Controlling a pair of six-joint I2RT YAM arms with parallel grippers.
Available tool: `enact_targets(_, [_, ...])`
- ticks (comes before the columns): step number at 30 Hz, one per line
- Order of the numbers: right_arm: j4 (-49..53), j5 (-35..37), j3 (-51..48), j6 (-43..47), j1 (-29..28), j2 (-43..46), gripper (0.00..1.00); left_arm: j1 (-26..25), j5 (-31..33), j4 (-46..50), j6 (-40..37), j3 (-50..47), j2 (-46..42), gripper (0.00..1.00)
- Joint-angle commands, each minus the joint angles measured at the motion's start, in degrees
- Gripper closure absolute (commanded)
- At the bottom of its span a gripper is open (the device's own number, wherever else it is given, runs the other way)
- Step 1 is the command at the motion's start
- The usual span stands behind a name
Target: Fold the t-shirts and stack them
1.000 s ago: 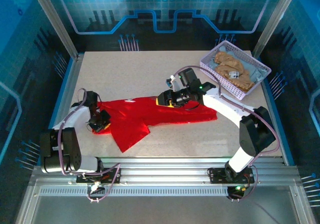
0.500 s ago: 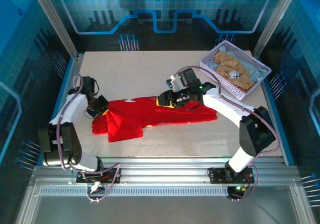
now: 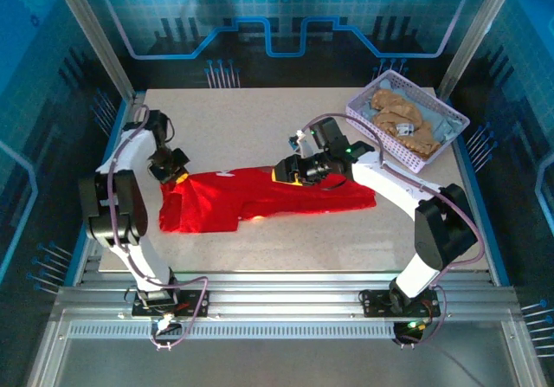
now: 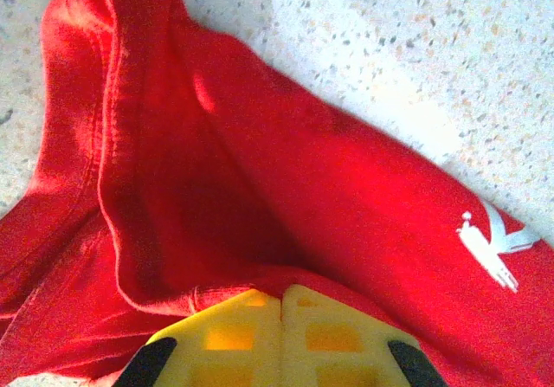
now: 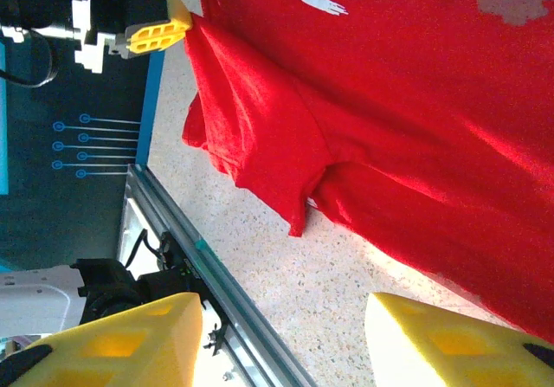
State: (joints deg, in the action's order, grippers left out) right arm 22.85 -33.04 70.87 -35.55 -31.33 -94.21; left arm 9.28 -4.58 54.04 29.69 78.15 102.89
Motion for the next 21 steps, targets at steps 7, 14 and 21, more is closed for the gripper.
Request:
enact_targets(7, [1.3,0.1,0.9,0.0,0.7,-0.8,0.46,1.0,1.8,7.2,-3.9,11.7,9.7,1.0])
enact_targets(14, [1.2,0.2,0.1,-0.1,0.8,-0.8,0.46,1.0,1.8,10.2,-5.1,18.9,15.3,1.0])
enact_targets(21, [1.3,0.3,0.2,-0.1,0.9,-1.0,0.46,1.1,2.8,11.2,-6.1,21.5,18.7,1.0])
